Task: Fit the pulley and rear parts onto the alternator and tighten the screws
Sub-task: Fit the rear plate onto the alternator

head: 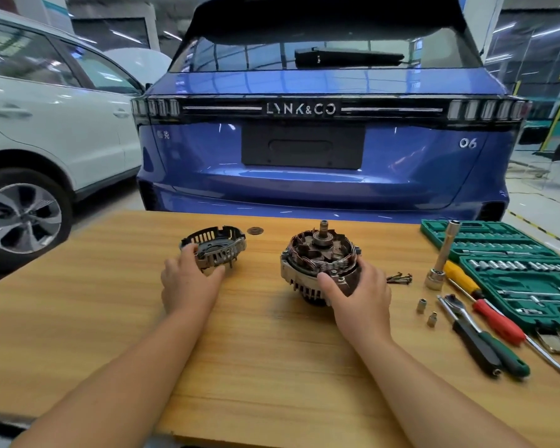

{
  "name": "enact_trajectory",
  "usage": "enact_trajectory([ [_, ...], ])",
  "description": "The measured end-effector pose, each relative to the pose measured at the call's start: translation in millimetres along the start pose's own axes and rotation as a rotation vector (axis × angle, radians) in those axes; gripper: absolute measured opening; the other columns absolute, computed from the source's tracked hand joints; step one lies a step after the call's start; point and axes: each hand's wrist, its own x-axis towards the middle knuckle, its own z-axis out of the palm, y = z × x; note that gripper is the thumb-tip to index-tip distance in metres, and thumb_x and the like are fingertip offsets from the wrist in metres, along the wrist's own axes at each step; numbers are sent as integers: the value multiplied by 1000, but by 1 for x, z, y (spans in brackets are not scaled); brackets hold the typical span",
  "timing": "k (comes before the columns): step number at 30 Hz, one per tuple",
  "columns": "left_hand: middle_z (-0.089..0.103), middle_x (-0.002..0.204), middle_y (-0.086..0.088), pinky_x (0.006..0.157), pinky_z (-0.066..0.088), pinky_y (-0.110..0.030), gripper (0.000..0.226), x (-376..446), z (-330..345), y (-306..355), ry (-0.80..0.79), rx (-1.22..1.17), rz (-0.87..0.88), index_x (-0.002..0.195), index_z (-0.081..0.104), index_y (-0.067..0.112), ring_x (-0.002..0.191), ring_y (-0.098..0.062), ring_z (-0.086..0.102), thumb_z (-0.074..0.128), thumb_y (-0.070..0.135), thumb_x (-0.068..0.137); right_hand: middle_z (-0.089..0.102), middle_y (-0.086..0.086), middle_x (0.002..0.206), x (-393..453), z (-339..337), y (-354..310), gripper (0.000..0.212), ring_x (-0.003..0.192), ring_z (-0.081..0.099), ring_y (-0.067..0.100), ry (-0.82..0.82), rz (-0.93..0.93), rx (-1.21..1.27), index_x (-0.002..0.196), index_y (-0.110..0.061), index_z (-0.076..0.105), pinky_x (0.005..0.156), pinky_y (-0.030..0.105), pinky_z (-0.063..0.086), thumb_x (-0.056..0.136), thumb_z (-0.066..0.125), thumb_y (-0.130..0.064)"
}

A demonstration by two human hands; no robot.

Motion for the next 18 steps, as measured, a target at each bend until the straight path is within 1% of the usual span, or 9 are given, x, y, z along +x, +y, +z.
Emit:
enact_trajectory([
  [2, 33, 145, -8, 91, 47, -48, 79, 14, -1, 3, -94, 76, -40, 146, 33, 40, 130, -32, 36, 73, 57, 81, 38, -3, 144, -1, 3, -1, 102, 133, 34, 20, 15, 18, 12, 148, -28, 34, 105, 49, 42, 65, 44, -87],
  [3, 26, 152, -8, 96, 45, -51, 79, 19, 0, 4, -154, 120, -46, 148, 32, 42, 134, -35, 31, 71, 60, 81, 38, -3, 143, -1, 4, -1, 101, 133, 33, 20, 21, 28, 29, 147, -29, 35, 104, 48, 41, 65, 46, -86],
  [5, 16, 160, -7, 103, 41, -53, 71, 26, 3, 5, -235, 166, -48, 147, 38, 39, 139, -37, 24, 66, 62, 85, 37, -3, 143, -1, 6, -2, 97, 131, 33, 20, 35, 42, 50, 146, -28, 36, 102, 47, 41, 66, 50, -82],
  [7, 15, 161, -9, 106, 39, -54, 60, 30, 5, 7, -245, 140, -64, 143, 46, 33, 140, -38, 25, 63, 57, 90, 37, -2, 142, -3, 8, -5, 93, 131, 34, 21, 53, 54, 32, 145, -28, 35, 101, 47, 42, 70, 54, -78],
  [10, 17, 158, -12, 105, 41, -53, 49, 29, 5, 11, -239, 106, -70, 136, 53, 26, 136, -38, 33, 61, 50, 94, 36, -1, 142, -6, 12, -8, 85, 130, 34, 23, 82, 72, -11, 144, -27, 35, 99, 49, 43, 76, 60, -73],
  [13, 16, 156, -11, 100, 46, -47, 46, 15, 4, 15, -215, 58, -22, 133, 55, 23, 126, -36, 46, 63, 47, 94, 35, -1, 144, -8, 12, -12, 84, 132, 34, 25, 86, 93, -34, 143, -27, 35, 100, 50, 43, 78, 60, -73],
  [15, 17, 154, -12, 88, 48, -40, 45, 6, 1, 21, -197, 16, 2, 132, 56, 22, 109, -30, 53, 63, 45, 94, 33, -1, 147, -11, 12, -16, 84, 134, 32, 26, 77, 128, -31, 144, -29, 33, 102, 52, 41, 78, 60, -73],
  [17, 27, 147, -12, 75, 42, -30, 47, 4, -5, 31, -173, -58, -16, 134, 55, 22, 86, -18, 51, 64, 46, 94, 32, -1, 149, -13, 12, -21, 84, 136, 31, 25, 75, 172, -4, 144, -30, 33, 103, 53, 40, 77, 61, -72],
  [18, 35, 140, -11, 70, 40, -27, 48, 4, -10, 37, -164, -121, -51, 133, 56, 21, 80, -15, 50, 63, 48, 93, 32, -1, 149, -14, 12, -24, 85, 136, 31, 25, 72, 185, 1, 145, -30, 33, 103, 53, 40, 77, 62, -73],
])
